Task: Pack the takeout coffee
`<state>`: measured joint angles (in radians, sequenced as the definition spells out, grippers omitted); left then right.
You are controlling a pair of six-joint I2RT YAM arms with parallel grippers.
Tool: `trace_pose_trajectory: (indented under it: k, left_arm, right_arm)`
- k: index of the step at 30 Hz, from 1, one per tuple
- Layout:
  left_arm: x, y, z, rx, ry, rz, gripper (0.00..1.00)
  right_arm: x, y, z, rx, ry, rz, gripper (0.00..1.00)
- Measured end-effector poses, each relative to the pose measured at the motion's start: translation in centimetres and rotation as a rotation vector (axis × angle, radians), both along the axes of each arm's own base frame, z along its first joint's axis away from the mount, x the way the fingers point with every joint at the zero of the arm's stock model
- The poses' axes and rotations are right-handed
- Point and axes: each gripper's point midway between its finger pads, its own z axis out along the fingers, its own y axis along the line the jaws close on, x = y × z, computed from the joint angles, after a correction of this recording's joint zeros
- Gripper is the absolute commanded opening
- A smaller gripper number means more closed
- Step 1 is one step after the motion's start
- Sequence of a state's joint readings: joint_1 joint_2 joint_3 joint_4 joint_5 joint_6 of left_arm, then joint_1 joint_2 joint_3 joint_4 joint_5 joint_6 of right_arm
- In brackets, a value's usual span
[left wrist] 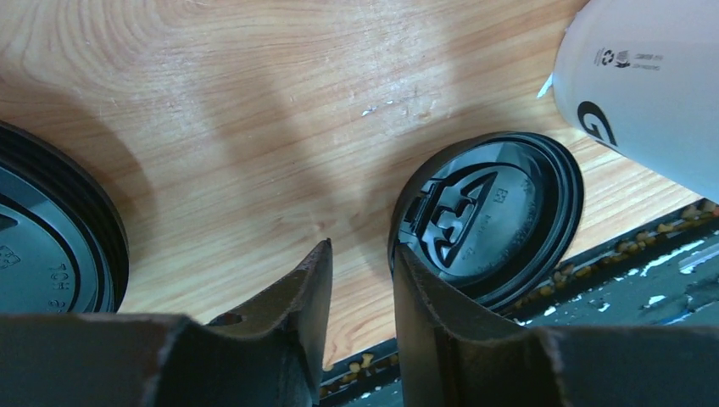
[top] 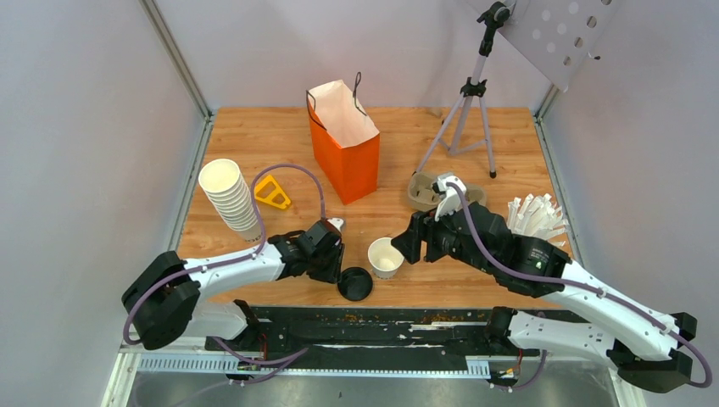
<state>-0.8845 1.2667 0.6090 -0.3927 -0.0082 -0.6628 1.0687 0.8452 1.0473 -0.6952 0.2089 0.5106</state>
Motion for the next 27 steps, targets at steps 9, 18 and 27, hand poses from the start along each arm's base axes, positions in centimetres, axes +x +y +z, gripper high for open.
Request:
trace_pose_trajectory:
  k: [9,18,27]
  left_arm:
    - [0.0,-0.2,0.1,-0.001,-0.007,-0.021,0.0]
    - [0.3,0.0,6.6,-0.129,-0.113,0.039,0.0]
    - [0.6,0.7,15.1,-0.442,-0.179,0.188,0.0]
  right_arm:
    - [-0.3,-0.5,-0.4,0.003,0.001,0.003,0.67]
    - [-0.9,0.2,-1.6,-0.019,-0.011,0.079,0.76]
    - [-2.3,2.2,0.9,0.083,-0.264,0.311,0.9]
